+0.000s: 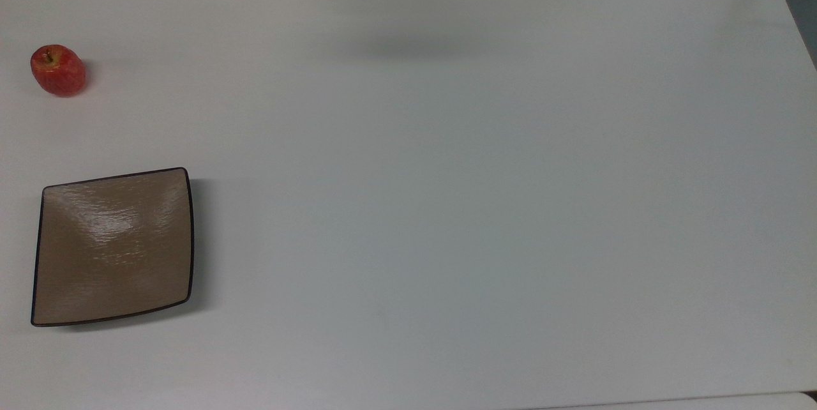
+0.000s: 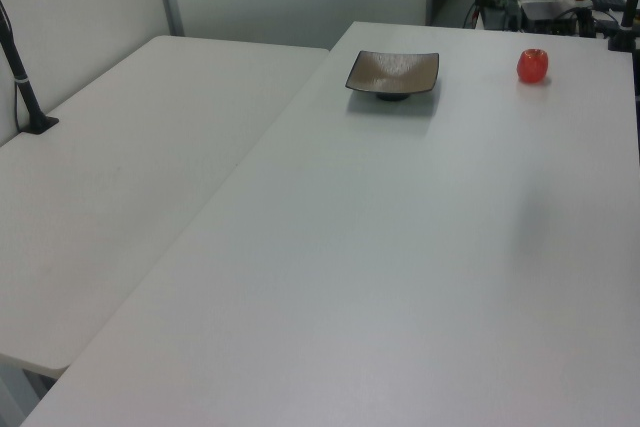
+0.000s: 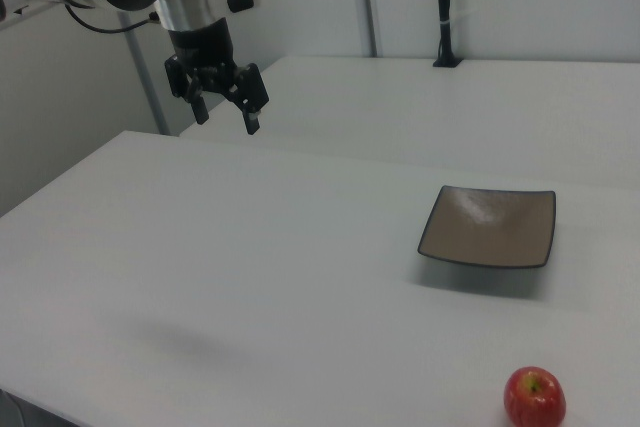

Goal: Apples placed on a ceramic plate
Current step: 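Move the open gripper toward the red apple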

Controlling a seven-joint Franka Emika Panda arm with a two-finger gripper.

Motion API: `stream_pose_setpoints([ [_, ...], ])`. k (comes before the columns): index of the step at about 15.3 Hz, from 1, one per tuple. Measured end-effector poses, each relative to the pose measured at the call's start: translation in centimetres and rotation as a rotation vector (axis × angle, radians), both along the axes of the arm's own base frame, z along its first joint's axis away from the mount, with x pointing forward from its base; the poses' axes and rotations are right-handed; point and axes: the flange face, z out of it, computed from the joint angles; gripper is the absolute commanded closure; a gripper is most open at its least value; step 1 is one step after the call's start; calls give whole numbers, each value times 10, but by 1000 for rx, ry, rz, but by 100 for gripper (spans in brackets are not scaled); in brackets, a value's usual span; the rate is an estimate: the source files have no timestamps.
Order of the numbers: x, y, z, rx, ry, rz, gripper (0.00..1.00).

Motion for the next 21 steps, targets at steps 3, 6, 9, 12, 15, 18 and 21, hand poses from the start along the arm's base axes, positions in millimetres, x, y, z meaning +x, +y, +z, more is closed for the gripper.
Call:
stream_pose_setpoints([
  [3,0,0,-1,-7,-3,75,0],
  [6,0,-1,-3,-17,-7,191,0],
  [9,0,-12,-11,-24,3,274,0],
  [12,0,-24,-14,-25,8,279,0],
  [15,-1,-41,-14,-26,7,255,0],
  [18,-4,-78,-12,-31,1,242,0],
  [21,-14,-137,-12,-37,-2,218,0],
])
